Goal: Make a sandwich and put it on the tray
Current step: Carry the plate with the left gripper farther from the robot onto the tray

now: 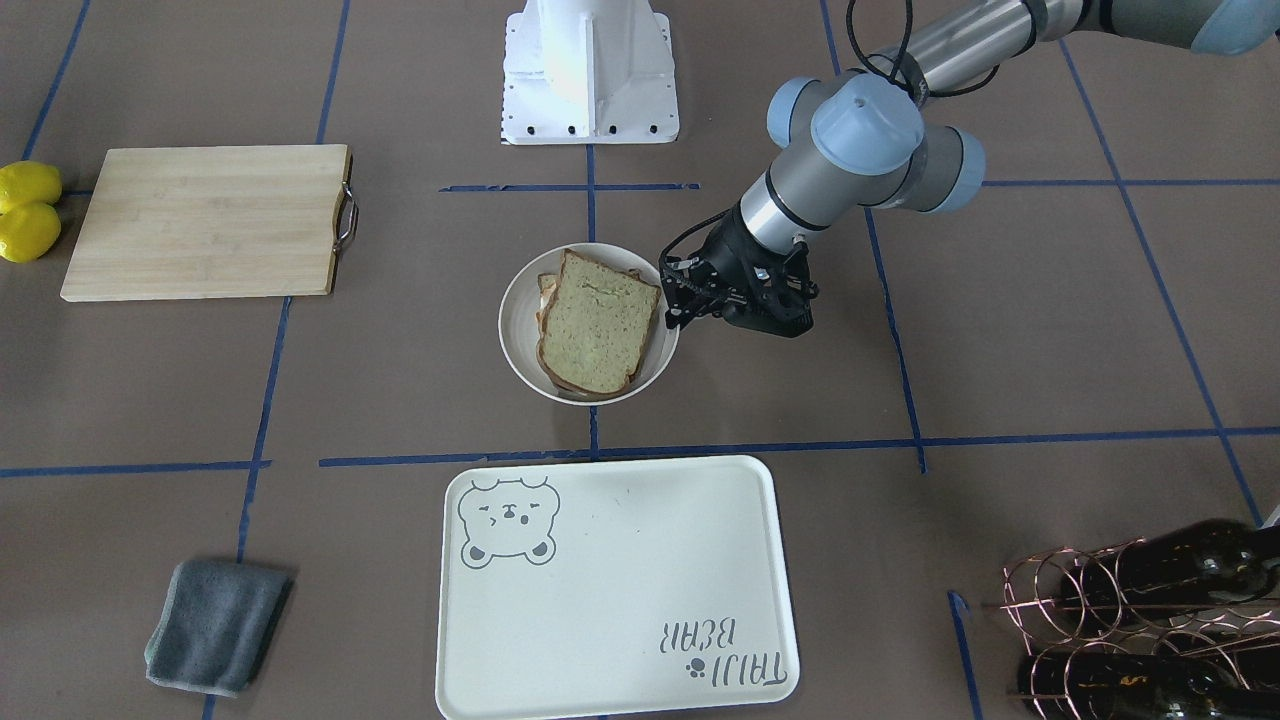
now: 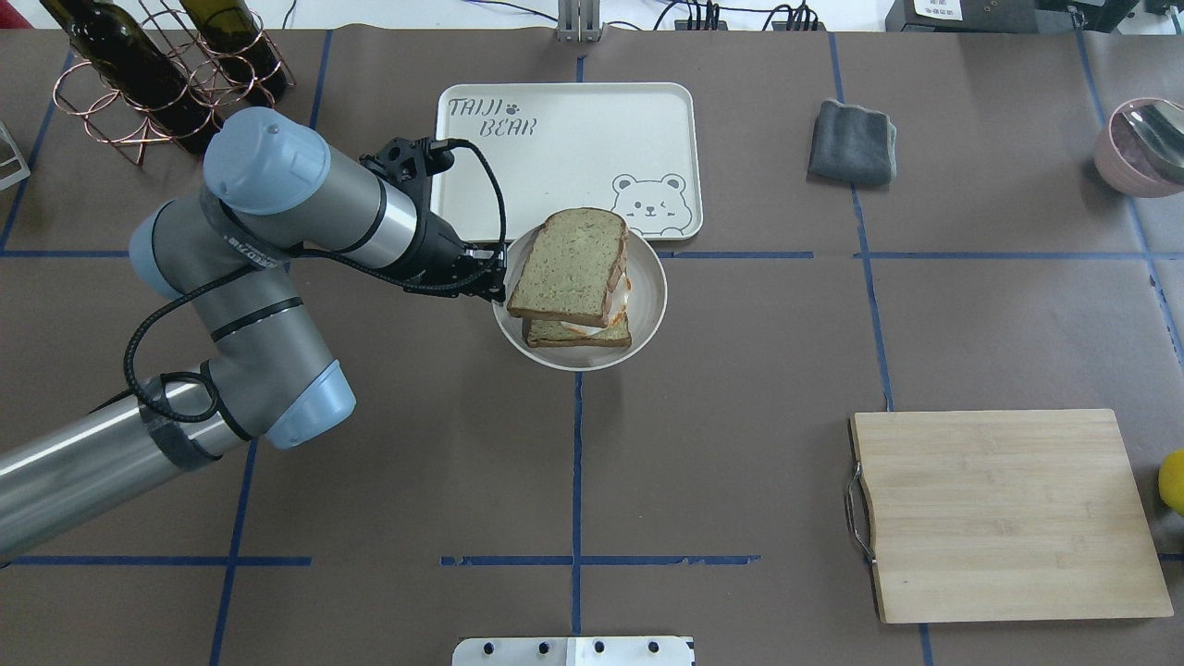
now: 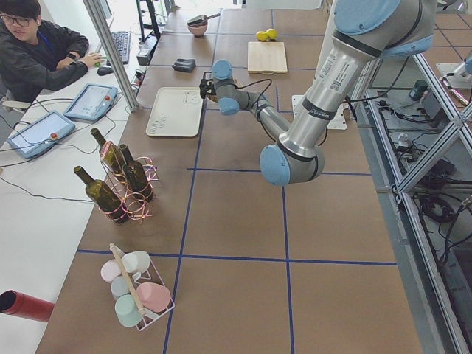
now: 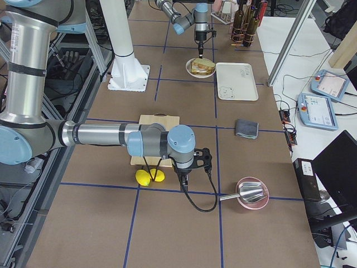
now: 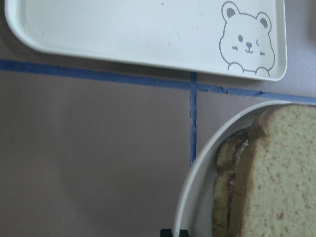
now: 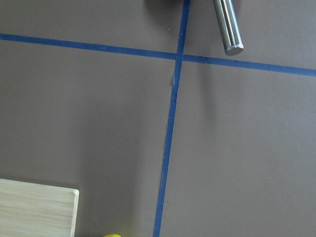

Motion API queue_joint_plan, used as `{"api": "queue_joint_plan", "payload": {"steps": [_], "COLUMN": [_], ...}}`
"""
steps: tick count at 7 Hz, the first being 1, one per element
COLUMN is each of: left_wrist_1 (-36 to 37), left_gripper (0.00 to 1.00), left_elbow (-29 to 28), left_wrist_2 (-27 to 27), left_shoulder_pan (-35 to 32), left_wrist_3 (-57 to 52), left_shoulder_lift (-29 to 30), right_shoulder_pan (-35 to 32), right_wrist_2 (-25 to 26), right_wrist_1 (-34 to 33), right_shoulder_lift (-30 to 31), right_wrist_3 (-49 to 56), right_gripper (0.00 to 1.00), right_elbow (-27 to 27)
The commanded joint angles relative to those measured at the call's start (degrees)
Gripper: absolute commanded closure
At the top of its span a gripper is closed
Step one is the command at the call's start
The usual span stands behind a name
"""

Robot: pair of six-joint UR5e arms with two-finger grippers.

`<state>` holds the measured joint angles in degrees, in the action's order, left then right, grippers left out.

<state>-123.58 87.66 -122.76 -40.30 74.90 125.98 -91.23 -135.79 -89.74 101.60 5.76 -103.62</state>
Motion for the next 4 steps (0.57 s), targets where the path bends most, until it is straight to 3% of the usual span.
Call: {"api": "queue_joint_plan", "payload": {"steps": [1,4], "left_wrist_1": [1.1,1.0], "left_gripper": [1.0,1.0], "left_elbow": [-10.4,-32.7], "left_wrist_2": [-2.7,-6.4], "left_shoulder_pan": [-4.2,-9.7], "left_wrist_3": [-2.6,-6.8], "left_shoulder_lift": [8.1,21.4], "right_shoulder_pan": [0.0,0.1], "right_wrist_2": [0.1,0.1], "right_wrist_1": [0.0,-0.1], "right_shoulder_lift": [-0.1,-0.2], "right_wrist_3": [0.1,0.0], "right_gripper": [0.0,0.0], "right_elbow": [0.1,0.4]}}
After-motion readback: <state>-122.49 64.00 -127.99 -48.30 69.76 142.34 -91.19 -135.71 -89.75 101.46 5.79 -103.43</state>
